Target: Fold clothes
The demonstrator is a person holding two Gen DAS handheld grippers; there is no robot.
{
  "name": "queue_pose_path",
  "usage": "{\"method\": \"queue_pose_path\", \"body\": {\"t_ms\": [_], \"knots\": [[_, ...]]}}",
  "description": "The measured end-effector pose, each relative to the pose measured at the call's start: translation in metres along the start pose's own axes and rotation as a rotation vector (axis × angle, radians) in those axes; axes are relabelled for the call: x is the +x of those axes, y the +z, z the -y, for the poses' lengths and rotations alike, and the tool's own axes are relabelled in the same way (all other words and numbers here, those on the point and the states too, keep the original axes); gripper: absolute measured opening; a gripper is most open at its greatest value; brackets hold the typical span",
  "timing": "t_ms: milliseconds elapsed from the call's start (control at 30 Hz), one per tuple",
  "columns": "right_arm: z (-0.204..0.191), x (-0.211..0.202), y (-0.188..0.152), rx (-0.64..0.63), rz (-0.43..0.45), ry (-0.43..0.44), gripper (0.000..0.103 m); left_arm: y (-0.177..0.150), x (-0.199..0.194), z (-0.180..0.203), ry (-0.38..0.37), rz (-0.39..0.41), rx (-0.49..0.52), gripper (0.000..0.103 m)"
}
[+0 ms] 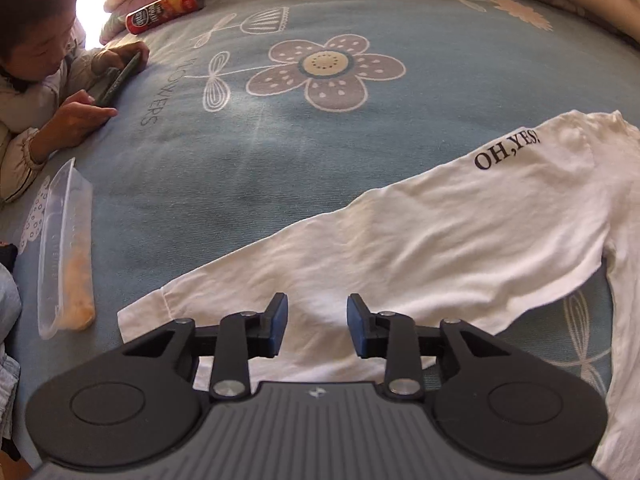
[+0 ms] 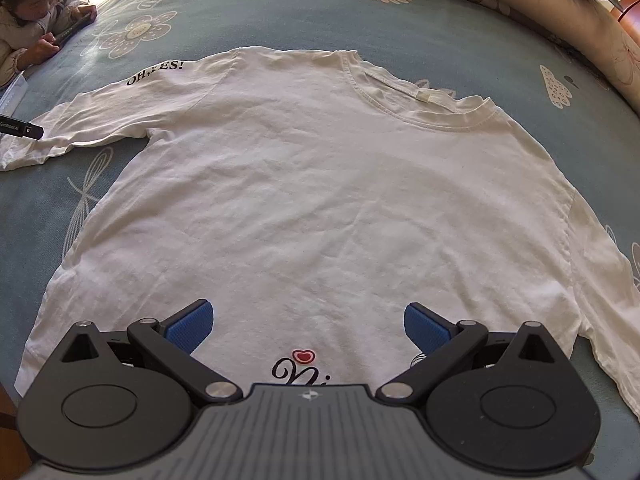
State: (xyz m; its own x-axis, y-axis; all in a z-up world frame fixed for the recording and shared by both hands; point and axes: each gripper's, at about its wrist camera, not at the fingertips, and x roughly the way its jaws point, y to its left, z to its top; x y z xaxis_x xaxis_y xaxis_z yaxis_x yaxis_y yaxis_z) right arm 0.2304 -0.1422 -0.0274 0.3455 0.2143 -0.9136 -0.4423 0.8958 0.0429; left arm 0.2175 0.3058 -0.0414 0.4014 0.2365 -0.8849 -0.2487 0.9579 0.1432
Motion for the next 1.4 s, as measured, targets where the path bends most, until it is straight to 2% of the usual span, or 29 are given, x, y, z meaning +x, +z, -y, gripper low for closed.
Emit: {"method": "queue_pose_path", "body": {"t_ms": [167,233,300,400,467,533,667,767,900,967,1033,1067,1133,1200,1300,1400], "knots": [[0.006,0.001,-0.007,-0.01,-0.004,0.042,0.103,-0.009,0.006,0.024,0.004,0.001,0.003,0.04],[0.01,-0.002,-0.009,-0.046,0.002,0.043,0.103,-0.016,0.015,0.023,0.046,-0.02,-0.024,0.044],[0.017,-0.005,-0.011,-0.069,0.008,0.036,0.103,-0.028,0.013,0.011,0.06,-0.022,-0.115,0.053],[0.032,-0.005,-0.012,-0.053,0.008,0.032,0.103,-0.041,0.008,-0.011,0.123,-0.071,-0.196,0.069],[0.04,-0.004,-0.012,-0.027,0.007,0.025,0.103,-0.04,0.004,-0.019,0.14,-0.091,-0.219,0.068],[0.043,-0.003,-0.013,-0.003,0.005,0.019,0.103,-0.03,-0.004,-0.018,0.16,-0.07,-0.215,0.061],[0.033,-0.001,-0.015,0.018,-0.013,0.024,0.103,-0.008,-0.007,-0.004,0.089,0.025,-0.151,0.066],[0.011,-0.003,-0.012,-0.003,-0.011,0.019,0.103,0.003,0.016,0.004,0.067,0.014,-0.058,0.066],[-0.017,-0.007,-0.004,0.001,-0.009,0.004,0.103,-0.005,0.028,-0.016,0.004,0.004,-0.1,0.068],[-0.03,-0.006,0.001,0.012,-0.016,-0.011,0.103,-0.015,0.027,-0.032,-0.003,-0.008,-0.117,0.069],[-0.044,-0.003,0.007,0.025,-0.024,-0.022,0.103,-0.026,0.026,-0.055,-0.008,-0.022,-0.134,0.076],[-0.05,-0.001,0.01,0.03,-0.027,-0.025,0.103,-0.033,0.027,-0.069,-0.012,-0.037,-0.161,0.076],[-0.067,0.002,0.02,0.025,-0.025,-0.028,0.103,-0.036,0.024,-0.08,-0.004,-0.052,-0.155,0.075],[-0.085,0.004,0.032,0.004,-0.013,-0.024,0.103,-0.039,0.021,-0.091,0.004,-0.066,-0.147,0.07],[-0.114,0.008,0.052,-0.035,0.01,-0.017,0.103,-0.033,0.009,-0.084,-0.061,0.007,-0.075,0.071],[-0.145,0.013,0.084,-0.094,0.073,0.004,0.103,-0.023,0.007,-0.071,-0.143,0.08,0.004,0.074]]}}
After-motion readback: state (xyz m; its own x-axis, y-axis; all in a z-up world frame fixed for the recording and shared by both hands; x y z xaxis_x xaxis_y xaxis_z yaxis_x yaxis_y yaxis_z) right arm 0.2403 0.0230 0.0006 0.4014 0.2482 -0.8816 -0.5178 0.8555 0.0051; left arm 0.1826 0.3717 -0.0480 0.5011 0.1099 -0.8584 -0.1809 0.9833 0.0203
